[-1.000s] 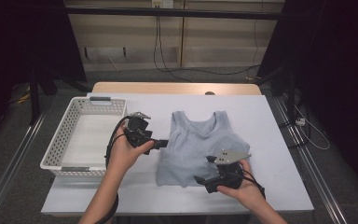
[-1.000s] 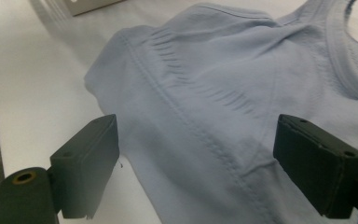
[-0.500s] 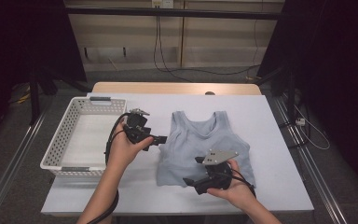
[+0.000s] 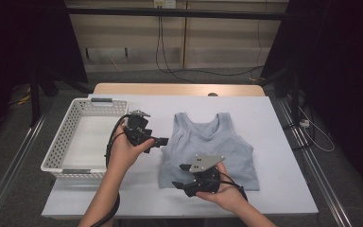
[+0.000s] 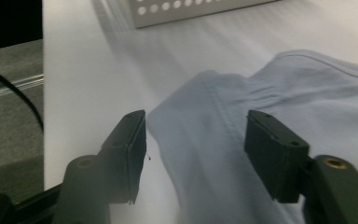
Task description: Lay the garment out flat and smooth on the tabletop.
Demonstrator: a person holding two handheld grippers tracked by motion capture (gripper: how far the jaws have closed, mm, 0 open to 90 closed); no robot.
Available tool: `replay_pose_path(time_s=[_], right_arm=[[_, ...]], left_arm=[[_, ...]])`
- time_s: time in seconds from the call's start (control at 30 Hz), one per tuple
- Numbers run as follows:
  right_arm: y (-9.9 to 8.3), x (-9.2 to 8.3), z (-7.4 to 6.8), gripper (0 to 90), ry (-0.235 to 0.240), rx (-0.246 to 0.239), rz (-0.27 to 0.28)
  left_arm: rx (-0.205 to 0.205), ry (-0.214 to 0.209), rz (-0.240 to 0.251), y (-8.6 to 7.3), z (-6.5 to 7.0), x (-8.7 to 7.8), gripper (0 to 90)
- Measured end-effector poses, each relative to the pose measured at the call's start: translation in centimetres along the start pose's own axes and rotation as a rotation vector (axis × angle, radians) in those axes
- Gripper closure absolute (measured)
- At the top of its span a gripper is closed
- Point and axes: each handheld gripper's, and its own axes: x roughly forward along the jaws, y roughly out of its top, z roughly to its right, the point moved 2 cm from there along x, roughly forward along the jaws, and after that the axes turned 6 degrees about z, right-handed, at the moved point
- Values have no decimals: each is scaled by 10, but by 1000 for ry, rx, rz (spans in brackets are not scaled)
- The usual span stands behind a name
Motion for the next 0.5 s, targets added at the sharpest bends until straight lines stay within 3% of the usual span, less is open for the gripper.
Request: replay_pose_path(time_s=[0.13,0.23,0.33,0.5], right_arm=[[0,10,-6,397,46,-1,-38],[-3,20,-5,340,34,-12,-65],[-7,28,4,343,35,39,-90],[-11,38,4,312,33,32,-125]], left_arm=[[-8,4,-2,-2,-1,-2,173],[-12,9,-2,-4,-2,-3,173],[-9,10,-9,-5,-3,-5,173],[-13,13,-10,-5,-4,-5,172]])
